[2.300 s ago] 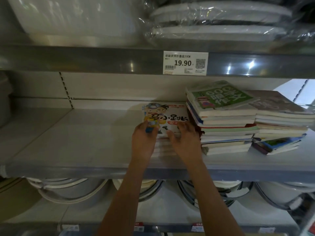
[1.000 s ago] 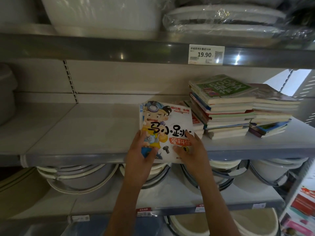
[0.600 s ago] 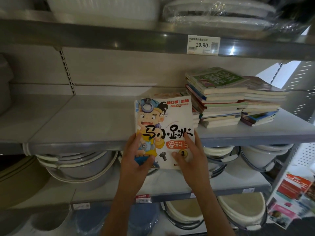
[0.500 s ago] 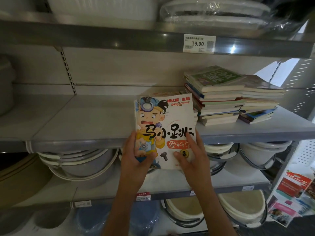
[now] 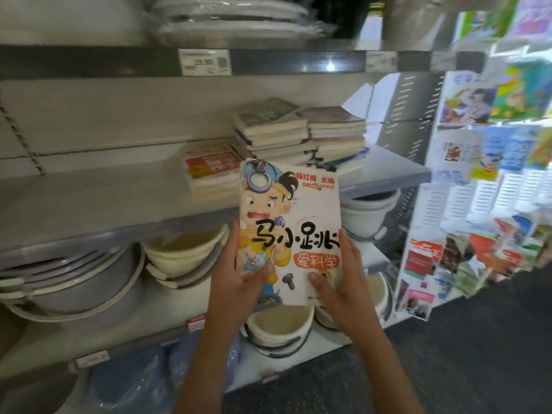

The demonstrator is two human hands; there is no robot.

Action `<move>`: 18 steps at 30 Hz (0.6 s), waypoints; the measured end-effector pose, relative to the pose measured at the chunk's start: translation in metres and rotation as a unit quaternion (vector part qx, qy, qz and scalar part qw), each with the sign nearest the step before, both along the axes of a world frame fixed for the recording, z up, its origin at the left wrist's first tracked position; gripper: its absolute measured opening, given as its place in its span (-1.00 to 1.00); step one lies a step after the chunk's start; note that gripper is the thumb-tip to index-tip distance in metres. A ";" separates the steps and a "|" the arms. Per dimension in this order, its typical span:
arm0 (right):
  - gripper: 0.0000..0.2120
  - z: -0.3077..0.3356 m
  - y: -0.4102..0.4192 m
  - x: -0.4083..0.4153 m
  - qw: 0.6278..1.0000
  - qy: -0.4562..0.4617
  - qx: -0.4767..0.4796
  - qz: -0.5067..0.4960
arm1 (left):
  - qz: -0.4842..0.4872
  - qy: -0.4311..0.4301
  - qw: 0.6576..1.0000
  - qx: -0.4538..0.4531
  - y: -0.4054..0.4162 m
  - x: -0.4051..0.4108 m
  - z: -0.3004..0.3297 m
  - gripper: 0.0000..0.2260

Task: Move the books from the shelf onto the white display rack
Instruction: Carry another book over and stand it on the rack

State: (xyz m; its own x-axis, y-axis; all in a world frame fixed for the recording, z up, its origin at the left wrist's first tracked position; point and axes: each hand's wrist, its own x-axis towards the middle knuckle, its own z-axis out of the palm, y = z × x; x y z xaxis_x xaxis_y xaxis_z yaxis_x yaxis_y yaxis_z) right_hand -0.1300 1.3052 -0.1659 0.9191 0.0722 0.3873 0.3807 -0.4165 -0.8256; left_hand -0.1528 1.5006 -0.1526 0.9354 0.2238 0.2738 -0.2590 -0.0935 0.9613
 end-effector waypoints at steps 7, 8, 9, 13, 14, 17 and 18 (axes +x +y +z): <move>-0.15 -0.019 -0.105 -0.078 0.994 0.060 0.039 -0.080 | -0.111 0.031 0.993 0.004 -0.103 -0.050 -0.017 -0.26; -0.14 -0.021 -0.118 -0.088 0.992 0.070 0.045 -0.093 | -0.124 0.037 0.992 0.003 -0.115 -0.054 -0.020 -0.25; -0.13 -0.023 -0.131 -0.098 0.990 0.077 0.046 -0.107 | -0.139 0.041 0.989 0.005 -0.127 -0.059 -0.022 -0.26; -0.10 -0.027 -0.179 -0.132 0.982 0.080 0.048 -0.167 | -0.199 0.051 0.979 0.018 -0.173 -0.075 -0.026 -0.22; -0.10 -0.026 -0.189 -0.139 0.978 0.083 0.054 -0.182 | -0.213 0.052 0.975 0.022 -0.184 -0.078 -0.027 -0.22; -0.14 -0.022 -0.218 -0.155 0.969 0.091 0.075 -0.218 | -0.244 0.040 0.968 0.044 -0.217 -0.081 -0.030 -0.22; -0.15 -0.022 -0.226 -0.159 0.966 0.092 0.075 -0.228 | -0.250 0.037 0.966 0.053 -0.227 -0.081 -0.031 -0.22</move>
State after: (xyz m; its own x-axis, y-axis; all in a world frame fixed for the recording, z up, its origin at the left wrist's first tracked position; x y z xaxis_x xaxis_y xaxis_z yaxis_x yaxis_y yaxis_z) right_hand -0.2888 1.0789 -0.1877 0.8963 -0.4016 0.1881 0.0259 -0.3760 -0.9262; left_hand -0.2338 1.2736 -0.1840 0.9372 -0.2874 0.1978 -0.2274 -0.0733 0.9710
